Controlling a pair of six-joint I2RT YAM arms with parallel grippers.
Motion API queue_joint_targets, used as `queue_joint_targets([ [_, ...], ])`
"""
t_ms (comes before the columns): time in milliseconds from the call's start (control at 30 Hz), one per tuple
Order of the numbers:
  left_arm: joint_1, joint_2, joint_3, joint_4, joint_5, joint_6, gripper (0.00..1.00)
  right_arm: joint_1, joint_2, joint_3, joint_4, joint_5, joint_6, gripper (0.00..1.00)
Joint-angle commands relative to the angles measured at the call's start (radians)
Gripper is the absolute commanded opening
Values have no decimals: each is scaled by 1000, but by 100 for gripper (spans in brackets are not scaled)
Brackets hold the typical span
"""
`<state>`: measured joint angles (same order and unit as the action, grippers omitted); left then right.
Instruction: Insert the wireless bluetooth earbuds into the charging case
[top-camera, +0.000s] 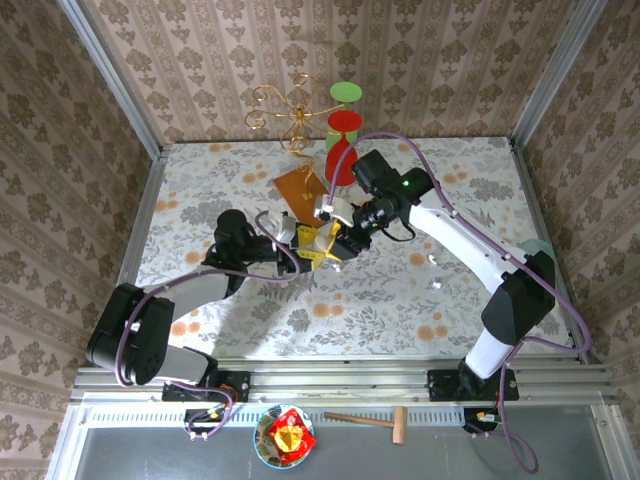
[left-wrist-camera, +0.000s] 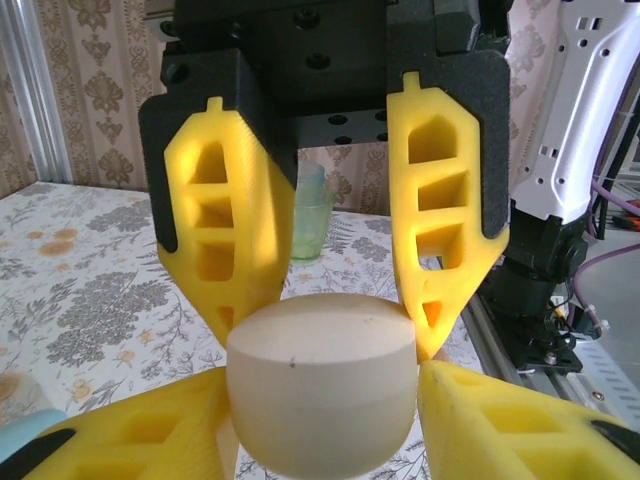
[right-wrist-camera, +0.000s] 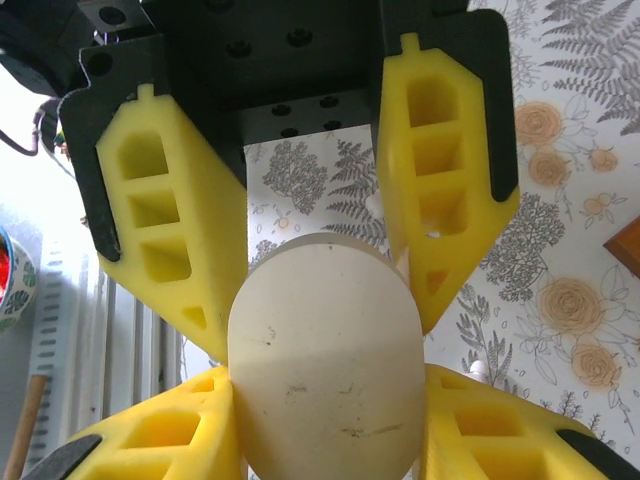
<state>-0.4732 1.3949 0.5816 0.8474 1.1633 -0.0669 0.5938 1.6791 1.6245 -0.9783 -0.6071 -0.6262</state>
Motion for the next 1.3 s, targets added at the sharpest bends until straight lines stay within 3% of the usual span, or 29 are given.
queue_joint_targets([
  [0, -11, 6, 37, -6, 35, 12, 49, 6, 21, 45, -52, -6, -33, 28],
  [133, -13, 6, 38, -10, 38, 12, 47, 7, 27, 55, -61, -8, -38, 28],
  [300, -16, 6, 37, -11, 39, 13, 30, 7, 26, 55, -63, -10, -37, 29],
  [400, -16, 6, 38, -10, 39, 14, 20, 6, 22, 50, -53, -2, -34, 34],
  [600, -10, 4, 26, 24, 21, 7, 20, -11, -20, -14, 20, 25, -1, 59],
  [733, 3, 4, 14, 96, 7, -34, 21, -43, -74, -88, 107, 23, 51, 69],
  [1267, 4, 29, 23, 150, 20, -70, 21, -161, -197, -237, 392, -54, 320, 69],
])
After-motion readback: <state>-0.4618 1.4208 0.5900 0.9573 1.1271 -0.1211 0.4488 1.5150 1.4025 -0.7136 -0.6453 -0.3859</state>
